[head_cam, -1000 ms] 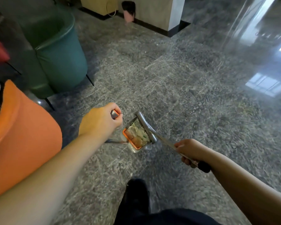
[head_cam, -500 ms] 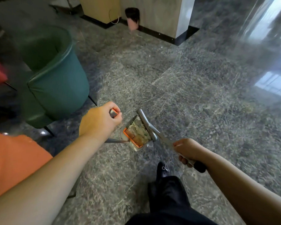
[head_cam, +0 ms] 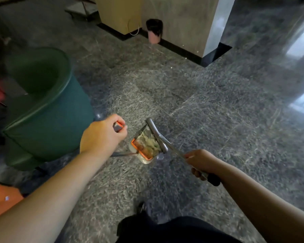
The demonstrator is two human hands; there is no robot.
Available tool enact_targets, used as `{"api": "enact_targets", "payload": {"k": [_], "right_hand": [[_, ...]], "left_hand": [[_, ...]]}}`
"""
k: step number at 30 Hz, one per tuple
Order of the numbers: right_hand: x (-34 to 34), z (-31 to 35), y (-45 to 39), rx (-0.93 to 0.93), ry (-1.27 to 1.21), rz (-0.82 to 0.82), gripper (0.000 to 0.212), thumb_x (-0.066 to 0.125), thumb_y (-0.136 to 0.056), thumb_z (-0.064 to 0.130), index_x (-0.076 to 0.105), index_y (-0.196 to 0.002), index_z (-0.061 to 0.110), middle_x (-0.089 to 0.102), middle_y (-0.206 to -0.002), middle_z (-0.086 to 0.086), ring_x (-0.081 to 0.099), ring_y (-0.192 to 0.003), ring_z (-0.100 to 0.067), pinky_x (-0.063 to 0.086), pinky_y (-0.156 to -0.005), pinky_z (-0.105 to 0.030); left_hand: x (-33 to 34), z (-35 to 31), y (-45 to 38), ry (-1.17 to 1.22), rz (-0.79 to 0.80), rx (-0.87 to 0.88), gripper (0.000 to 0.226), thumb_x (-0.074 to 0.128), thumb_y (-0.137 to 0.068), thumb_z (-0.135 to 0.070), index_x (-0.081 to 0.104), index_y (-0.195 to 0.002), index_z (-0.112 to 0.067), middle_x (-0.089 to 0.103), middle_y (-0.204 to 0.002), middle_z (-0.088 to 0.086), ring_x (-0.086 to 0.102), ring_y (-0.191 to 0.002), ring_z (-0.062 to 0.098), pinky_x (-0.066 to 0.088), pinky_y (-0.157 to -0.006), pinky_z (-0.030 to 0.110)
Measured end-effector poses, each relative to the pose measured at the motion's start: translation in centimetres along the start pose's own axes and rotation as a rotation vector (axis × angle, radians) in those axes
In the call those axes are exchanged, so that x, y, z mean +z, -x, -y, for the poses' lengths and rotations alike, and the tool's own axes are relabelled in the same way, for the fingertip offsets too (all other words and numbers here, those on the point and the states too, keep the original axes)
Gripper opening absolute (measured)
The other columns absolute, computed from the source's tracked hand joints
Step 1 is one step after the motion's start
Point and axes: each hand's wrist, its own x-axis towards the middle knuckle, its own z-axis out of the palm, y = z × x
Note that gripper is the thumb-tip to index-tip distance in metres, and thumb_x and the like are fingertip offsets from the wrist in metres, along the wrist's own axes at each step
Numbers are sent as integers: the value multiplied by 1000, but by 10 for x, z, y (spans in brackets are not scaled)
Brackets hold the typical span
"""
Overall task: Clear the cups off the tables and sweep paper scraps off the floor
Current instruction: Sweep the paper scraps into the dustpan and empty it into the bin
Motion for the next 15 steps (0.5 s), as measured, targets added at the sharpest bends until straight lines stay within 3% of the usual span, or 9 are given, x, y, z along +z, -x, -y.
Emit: {"api": "enact_targets", "payload": {"k": [9,15], "right_hand": [[-81,103,-132,67,-104,-60,22,47,-94,16,66,-105,10,57,-53,-7,49,-41,-19,39,-41,-22],[-145,172,-203,87,-180,-91,21,47,-93,14,66,-101,10,56,-49,-7,48,-42,-21,38,-44,-23]], "left_hand": [[39,-7,-202,19,-6,64,12,66,-80,-49,57,-85,-44,59,-61,-15,59,-63,18,49,-54,29],[50,-31,-334,20,54,135,12,67,-83,-46,62,-86,-35,67,-69,-8,63,-66,23,53,-57,36]]}}
